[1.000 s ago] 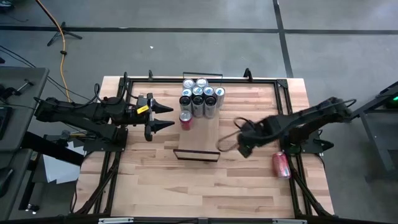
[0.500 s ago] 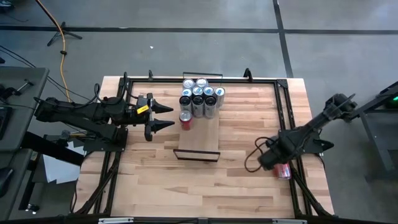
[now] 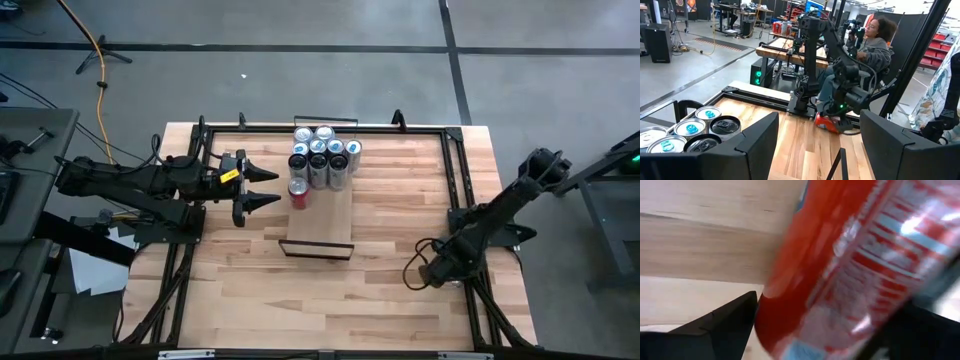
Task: Place canned beverage on shelf
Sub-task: Put the red soda can on the shelf aligned with the other red soda can
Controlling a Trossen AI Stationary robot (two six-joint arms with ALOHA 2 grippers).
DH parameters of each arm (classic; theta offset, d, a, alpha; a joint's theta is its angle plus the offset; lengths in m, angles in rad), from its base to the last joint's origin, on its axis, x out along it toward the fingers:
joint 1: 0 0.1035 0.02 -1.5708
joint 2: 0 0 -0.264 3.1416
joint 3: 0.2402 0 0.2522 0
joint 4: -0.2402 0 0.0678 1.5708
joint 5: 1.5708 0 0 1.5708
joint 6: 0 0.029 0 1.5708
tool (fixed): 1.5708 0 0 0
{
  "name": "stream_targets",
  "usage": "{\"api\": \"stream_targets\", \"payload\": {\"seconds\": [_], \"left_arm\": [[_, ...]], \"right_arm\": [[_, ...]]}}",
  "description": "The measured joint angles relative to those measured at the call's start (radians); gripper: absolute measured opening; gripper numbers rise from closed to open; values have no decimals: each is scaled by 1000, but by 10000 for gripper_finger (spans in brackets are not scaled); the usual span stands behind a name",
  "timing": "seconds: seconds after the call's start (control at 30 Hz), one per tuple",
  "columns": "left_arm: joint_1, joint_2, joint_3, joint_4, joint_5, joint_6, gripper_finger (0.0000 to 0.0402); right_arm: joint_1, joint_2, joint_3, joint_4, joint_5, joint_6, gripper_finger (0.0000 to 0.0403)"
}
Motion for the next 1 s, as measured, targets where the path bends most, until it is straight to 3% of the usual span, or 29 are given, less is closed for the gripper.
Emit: {"api": "stream_targets", "payload": {"seconds": [0.13, 0.47, 0.57, 0.8, 0.9, 1.0], "left_arm": [[0, 0, 0, 0, 0, 0, 236], [0, 0, 0, 0, 0, -5, 236], [0, 0, 0, 0, 0, -36, 236], [0, 2, 0, 37, 67, -244, 236], [1, 29, 2, 72, 116, -304, 236], [11, 88, 10, 144, 206, -349, 236]], "right_arm": [[0, -1, -36, 95, 66, 44, 373], [-1, -1, -33, 80, 180, 101, 313], [9, 2, 4, 70, 296, 53, 312], [10, 2, 287, -89, 695, -223, 312], [-39, 1, 422, -133, 771, -437, 312], [-122, 1, 530, -148, 769, -681, 311]]}}
